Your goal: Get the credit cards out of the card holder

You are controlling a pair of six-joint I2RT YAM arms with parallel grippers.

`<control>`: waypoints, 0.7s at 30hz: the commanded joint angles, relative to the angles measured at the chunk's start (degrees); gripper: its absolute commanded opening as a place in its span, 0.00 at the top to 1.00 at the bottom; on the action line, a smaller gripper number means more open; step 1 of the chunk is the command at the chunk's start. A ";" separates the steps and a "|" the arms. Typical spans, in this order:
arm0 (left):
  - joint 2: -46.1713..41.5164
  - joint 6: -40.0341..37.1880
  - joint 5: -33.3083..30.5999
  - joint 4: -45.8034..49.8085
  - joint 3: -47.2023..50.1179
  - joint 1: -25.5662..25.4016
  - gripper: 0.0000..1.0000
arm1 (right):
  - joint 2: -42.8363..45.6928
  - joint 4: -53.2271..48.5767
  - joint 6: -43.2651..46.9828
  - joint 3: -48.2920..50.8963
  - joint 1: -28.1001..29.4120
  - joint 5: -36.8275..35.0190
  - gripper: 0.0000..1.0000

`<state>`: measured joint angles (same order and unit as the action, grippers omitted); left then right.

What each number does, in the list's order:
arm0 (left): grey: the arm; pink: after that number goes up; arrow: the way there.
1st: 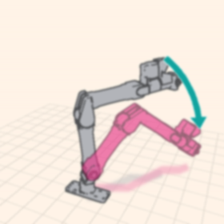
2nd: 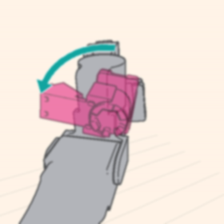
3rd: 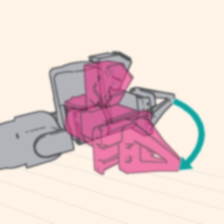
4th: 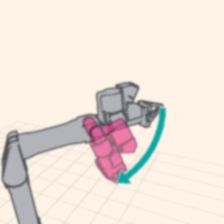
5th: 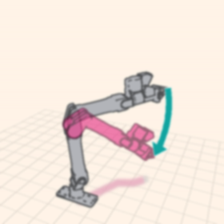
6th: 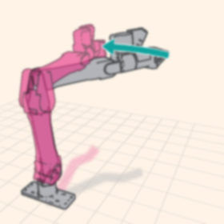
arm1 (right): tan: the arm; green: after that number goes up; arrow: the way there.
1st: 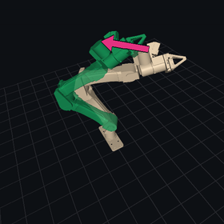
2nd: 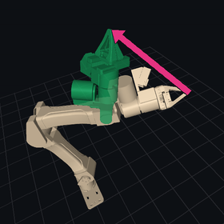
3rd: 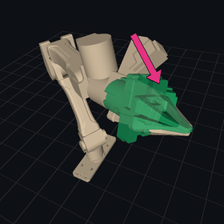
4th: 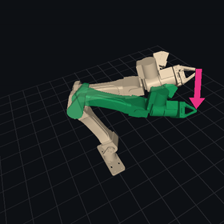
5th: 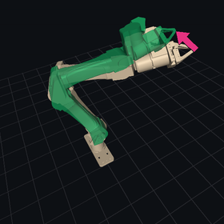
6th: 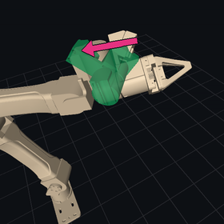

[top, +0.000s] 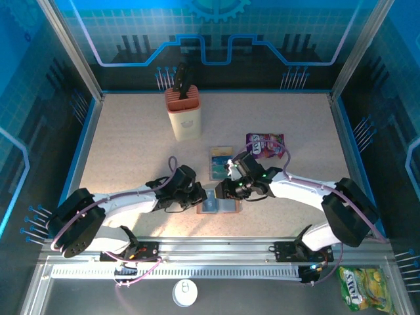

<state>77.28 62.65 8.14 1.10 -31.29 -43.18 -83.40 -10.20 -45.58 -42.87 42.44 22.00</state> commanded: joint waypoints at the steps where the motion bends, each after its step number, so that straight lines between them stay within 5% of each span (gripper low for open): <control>1: -0.69 -1.12 -1.37 1.50 1.12 0.27 0.96 | -1.48 1.01 -0.76 -1.83 1.09 0.95 0.65; 21: 2.70 -2.71 -2.29 1.70 2.28 0.20 1.00 | -7.16 3.58 -1.88 -2.81 3.14 1.76 0.65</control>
<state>79.13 61.32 6.90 1.45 -29.89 -43.18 -89.27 -7.84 -46.68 -44.21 44.62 22.94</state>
